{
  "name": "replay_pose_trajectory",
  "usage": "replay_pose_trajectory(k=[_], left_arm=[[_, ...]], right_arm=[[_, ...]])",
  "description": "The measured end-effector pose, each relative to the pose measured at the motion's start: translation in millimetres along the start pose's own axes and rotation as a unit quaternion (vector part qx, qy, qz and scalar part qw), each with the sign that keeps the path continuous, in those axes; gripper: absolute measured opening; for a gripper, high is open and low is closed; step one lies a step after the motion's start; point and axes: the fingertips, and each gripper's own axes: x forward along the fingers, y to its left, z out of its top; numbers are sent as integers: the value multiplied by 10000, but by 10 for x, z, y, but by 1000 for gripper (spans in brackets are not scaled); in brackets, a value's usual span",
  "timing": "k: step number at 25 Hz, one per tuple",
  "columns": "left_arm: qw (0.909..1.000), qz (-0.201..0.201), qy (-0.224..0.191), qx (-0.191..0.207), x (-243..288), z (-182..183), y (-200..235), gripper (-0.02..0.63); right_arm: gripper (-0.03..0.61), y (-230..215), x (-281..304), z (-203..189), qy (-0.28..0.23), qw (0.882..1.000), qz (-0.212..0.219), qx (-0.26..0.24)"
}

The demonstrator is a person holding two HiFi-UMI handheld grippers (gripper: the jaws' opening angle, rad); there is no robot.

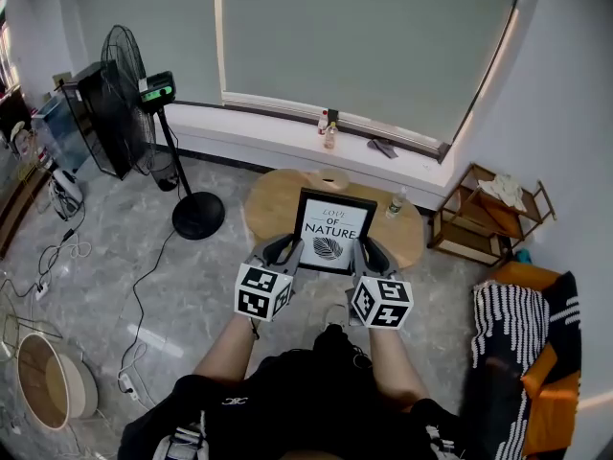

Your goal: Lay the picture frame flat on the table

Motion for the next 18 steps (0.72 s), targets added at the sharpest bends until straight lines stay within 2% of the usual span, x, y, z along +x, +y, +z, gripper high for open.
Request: replay_pose_trajectory(k=[9,18], left_arm=[[9994,252,248,-29,1230,125,485,91],[9978,438,486,-85,3017,485,913,91]], right_arm=[[89,-695,1221,102,126,9994,248,203],[89,-1851,2719,440,324,9980,481,240]])
